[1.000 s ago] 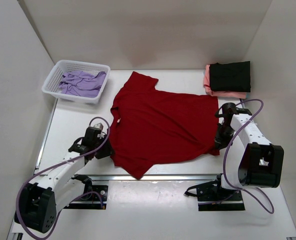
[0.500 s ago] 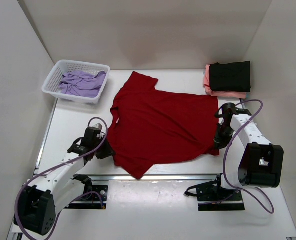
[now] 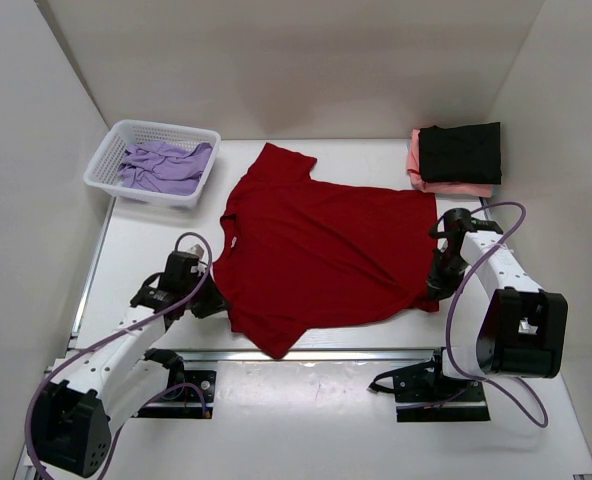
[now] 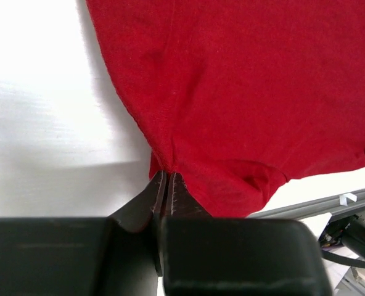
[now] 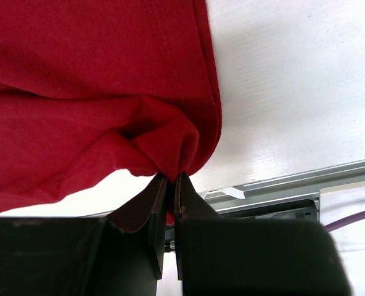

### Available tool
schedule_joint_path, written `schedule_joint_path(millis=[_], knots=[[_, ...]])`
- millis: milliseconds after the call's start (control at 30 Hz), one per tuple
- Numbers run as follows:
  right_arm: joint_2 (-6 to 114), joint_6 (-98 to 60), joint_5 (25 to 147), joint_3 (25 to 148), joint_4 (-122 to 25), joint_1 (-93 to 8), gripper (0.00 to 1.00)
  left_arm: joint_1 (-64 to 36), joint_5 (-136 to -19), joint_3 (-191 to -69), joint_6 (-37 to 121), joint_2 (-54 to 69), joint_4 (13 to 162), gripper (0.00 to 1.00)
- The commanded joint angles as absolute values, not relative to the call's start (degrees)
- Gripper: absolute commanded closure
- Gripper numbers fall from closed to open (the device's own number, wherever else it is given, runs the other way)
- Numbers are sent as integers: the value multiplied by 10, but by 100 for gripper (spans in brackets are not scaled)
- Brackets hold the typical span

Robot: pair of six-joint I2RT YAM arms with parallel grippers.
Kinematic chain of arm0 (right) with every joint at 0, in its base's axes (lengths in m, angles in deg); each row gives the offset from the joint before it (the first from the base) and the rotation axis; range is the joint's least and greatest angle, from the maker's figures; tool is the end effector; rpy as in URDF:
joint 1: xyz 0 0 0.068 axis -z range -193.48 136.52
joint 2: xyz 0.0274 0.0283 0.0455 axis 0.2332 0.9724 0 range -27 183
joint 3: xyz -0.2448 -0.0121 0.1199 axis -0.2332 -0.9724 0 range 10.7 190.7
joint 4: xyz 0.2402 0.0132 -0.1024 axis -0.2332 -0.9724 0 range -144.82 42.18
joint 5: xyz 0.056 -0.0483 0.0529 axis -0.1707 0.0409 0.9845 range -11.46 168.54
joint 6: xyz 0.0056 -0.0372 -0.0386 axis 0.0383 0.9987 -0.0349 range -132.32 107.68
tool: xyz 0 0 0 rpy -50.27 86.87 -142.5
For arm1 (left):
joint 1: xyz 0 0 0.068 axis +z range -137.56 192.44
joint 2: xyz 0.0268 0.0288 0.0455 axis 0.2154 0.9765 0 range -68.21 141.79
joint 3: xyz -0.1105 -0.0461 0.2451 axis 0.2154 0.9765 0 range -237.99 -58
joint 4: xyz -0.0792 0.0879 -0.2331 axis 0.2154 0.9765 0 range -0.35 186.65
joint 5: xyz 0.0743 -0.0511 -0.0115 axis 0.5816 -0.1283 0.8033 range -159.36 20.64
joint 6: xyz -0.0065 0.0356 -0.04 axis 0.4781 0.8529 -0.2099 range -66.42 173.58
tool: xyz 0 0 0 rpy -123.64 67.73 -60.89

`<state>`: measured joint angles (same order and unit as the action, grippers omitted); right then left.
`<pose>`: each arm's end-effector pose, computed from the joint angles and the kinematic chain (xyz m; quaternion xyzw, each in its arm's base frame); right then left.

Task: Fold and stack the t-shirts
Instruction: Grap the side of the flattened tshirt closest away from the robot with both arms

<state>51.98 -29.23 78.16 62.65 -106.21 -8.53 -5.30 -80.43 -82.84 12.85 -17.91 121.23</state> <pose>0.2230 -0.0195 0.2055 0.1897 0.9810 0.0010 0.0400 0.1481 -0.0546 0.1741 -0.1634 0.9408 -0.2186 0.2013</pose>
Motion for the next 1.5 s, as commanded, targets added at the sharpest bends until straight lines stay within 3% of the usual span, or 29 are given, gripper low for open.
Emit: schedule_joint_path(millis=[0,67,133,367,500,600,633,700,767,867,1100,1300,1467], knots=[[505,-294,795,624,-1056,-86,100,-47,-810,-862,138,-191,1243,93],[503,-294,799,622,-1053,-87,100,-43,-806,-866,140,-194,1260,92],[506,-291,803,621,-1050,-88,100,-35,-815,-868,142,-192,1266,80],[523,-290,812,628,-1042,-95,100,-45,-839,-865,139,-173,1273,79],[524,-288,816,626,-1042,-98,100,-43,-833,-859,131,-190,1280,68],[527,-286,816,628,-1037,-100,100,-32,-834,-858,132,-194,1282,71],[527,-285,817,630,-1039,-100,100,-37,-837,-856,131,-193,1286,78],[530,-286,818,628,-1040,-104,100,-44,-841,-859,135,-191,1288,78],[531,-285,814,627,-1037,-106,100,-48,-841,-859,130,-187,1289,90],[532,-284,822,633,-1038,-107,100,-43,-834,-861,118,-193,1282,100],[532,-294,843,646,-1041,-120,100,-37,-715,-984,74,-159,1157,100],[532,-290,862,652,-1035,-116,100,-45,-696,-1211,152,61,1119,100],[532,-276,865,644,-1020,-116,99,-61,-707,-1290,165,168,1111,100]])
